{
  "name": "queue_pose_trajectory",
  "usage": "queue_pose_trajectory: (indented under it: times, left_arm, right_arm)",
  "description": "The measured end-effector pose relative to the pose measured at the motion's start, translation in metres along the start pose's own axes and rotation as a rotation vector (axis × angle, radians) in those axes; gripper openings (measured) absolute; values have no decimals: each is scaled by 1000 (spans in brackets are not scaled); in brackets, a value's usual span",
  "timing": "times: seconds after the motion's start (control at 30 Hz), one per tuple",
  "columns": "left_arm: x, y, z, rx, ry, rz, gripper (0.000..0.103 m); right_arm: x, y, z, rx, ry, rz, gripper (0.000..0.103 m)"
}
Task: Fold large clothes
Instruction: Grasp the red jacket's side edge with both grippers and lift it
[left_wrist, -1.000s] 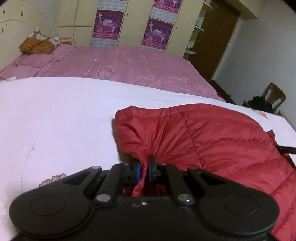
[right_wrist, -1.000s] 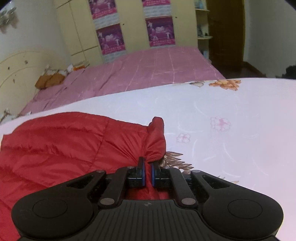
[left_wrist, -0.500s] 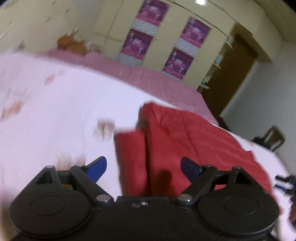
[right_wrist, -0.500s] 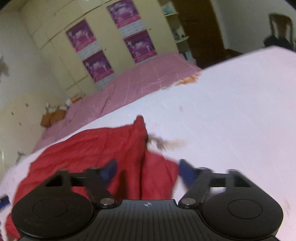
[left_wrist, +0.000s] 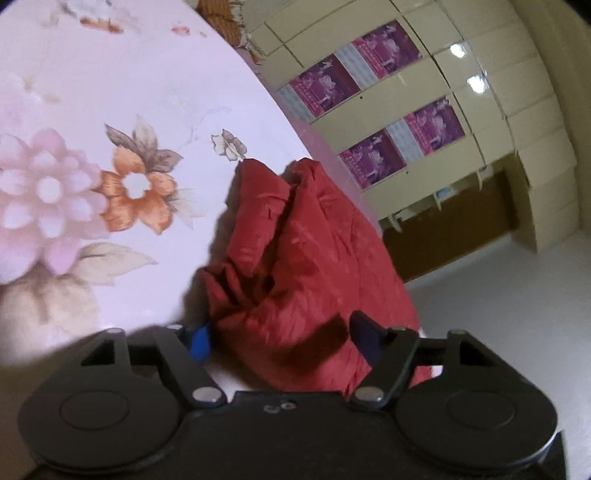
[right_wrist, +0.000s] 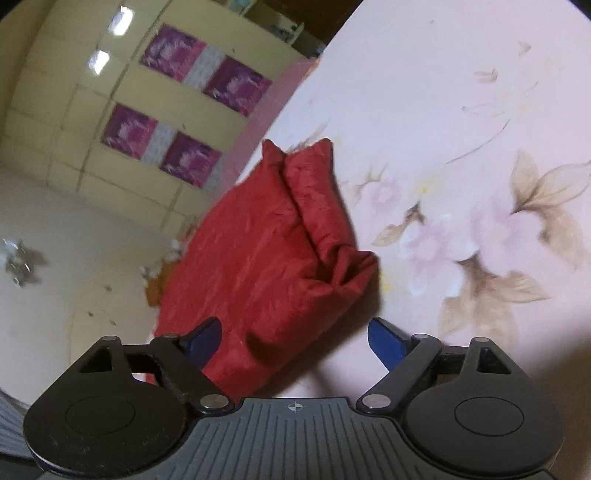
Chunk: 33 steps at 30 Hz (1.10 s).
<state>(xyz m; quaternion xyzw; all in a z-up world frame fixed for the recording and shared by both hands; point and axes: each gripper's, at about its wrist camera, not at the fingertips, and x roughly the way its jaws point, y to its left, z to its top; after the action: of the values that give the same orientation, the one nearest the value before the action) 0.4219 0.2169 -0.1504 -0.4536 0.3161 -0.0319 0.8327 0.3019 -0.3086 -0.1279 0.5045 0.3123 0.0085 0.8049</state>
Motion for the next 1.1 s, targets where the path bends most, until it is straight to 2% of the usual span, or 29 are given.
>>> queue_pose_trajectory:
  times: [0.13, 0.17, 0.23, 0.33, 0.43, 0.53, 0.63, 0.77, 1.1]
  left_arm:
    - [20, -2, 4, -10, 5, 0, 49]
    - [24, -1, 4, -10, 7, 5, 43]
    - [29, -1, 4, 1, 7, 12, 35]
    - [28, -4, 0, 18, 4, 21, 28]
    - [18, -9, -4, 31, -10, 26, 21]
    - [7, -22, -8, 76, -18, 43, 19]
    - [-7, -39, -19, 147, -21, 76, 19]
    - [-30, -56, -40, 189, -30, 113, 18]
    - [-76, -76, -96, 184, -46, 126, 18]
  right_arm:
    - [29, 11, 13, 11, -27, 24, 85]
    - [33, 6, 12, 3, -25, 23, 82]
    - [49, 11, 18, -26, 1, -8, 56]
    - [62, 10, 23, -48, 22, -8, 36]
    - [59, 15, 24, -85, 23, -5, 21]
    - [50, 19, 23, -123, 20, -3, 18]
    - [42, 21, 20, -152, 37, -14, 17]
    - [25, 21, 15, -191, 53, -8, 17]
    - [-23, 18, 13, -232, 78, -4, 17]
